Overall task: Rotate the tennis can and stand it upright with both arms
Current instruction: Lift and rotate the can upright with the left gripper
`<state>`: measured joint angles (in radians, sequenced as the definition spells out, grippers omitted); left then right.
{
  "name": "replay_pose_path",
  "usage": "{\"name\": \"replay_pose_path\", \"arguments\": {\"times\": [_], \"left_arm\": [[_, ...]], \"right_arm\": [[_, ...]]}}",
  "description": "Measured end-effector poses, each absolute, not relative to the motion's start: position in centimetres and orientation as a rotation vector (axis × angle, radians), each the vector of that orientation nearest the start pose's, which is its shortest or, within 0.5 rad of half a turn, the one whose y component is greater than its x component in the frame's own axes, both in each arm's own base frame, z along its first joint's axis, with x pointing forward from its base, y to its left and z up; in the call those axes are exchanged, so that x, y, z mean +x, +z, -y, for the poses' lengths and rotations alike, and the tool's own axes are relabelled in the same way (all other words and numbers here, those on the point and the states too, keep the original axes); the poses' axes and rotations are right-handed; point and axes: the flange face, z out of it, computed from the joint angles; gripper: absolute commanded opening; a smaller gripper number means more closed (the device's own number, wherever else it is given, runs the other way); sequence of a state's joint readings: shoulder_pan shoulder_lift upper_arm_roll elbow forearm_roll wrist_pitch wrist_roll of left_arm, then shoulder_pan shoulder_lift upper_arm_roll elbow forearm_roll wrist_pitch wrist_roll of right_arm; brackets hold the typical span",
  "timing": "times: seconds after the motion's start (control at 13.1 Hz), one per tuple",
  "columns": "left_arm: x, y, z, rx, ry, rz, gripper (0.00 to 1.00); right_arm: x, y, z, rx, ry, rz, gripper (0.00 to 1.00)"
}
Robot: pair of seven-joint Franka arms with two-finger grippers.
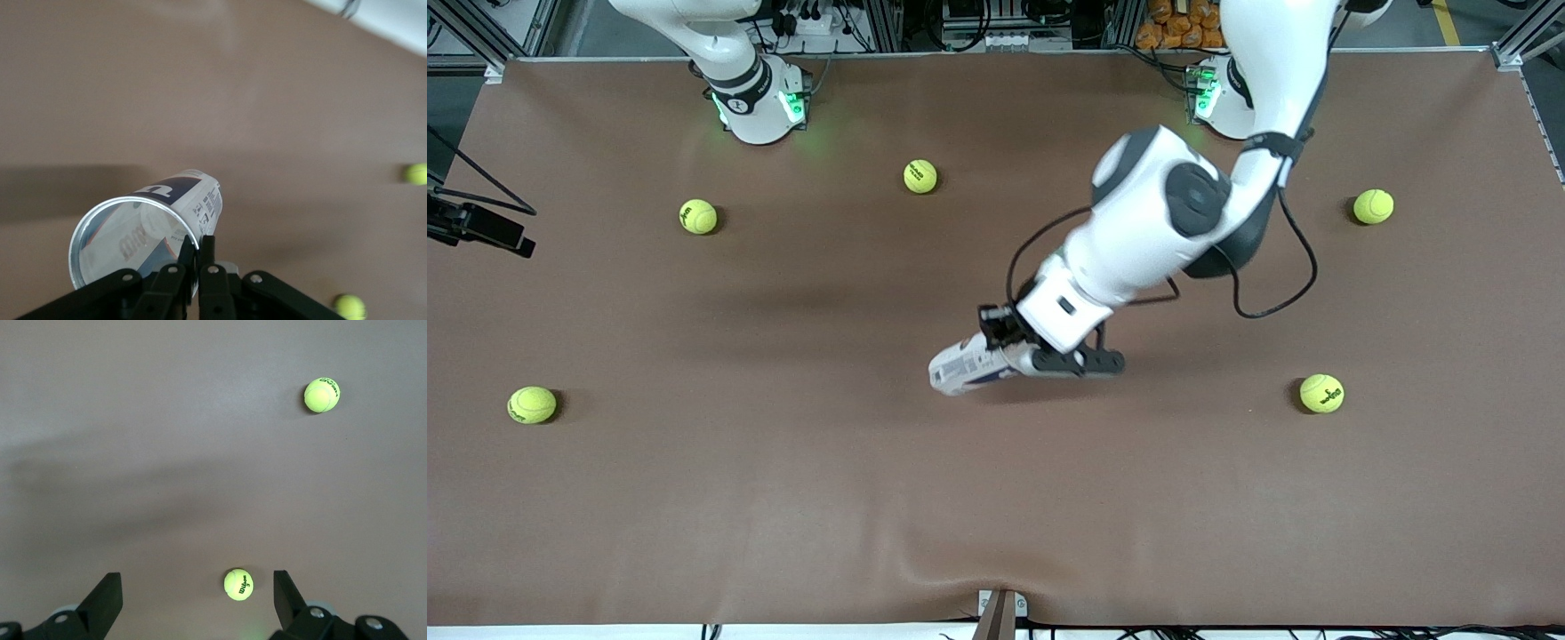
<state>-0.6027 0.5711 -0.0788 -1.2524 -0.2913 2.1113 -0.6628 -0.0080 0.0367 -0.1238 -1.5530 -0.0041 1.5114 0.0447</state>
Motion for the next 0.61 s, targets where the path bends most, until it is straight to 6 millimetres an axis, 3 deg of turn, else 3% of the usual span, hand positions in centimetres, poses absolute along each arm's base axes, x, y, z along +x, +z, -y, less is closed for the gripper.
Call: {"name": "replay_pose_path", "arguments": {"times": [0.15,0.3,0.61], "left_arm": [[54.9,45.8,49.4,-3.407,-0.039,0.204,0.00],[52.5,45.5,50.7,-3.313,0.001,0.227,0.00],[50.0,44.4,52.1,-3.195,0.006,0.339,0.00]], "right_arm": [[55.4,60.8,7.3,-3.132,0.123,-0.277,1.00],[55.4,60.8,7.3,-3.132,0.123,-0.277,1.00],[55.4,60.8,7.3,-3.132,0.123,-0.277,1.00]]}}
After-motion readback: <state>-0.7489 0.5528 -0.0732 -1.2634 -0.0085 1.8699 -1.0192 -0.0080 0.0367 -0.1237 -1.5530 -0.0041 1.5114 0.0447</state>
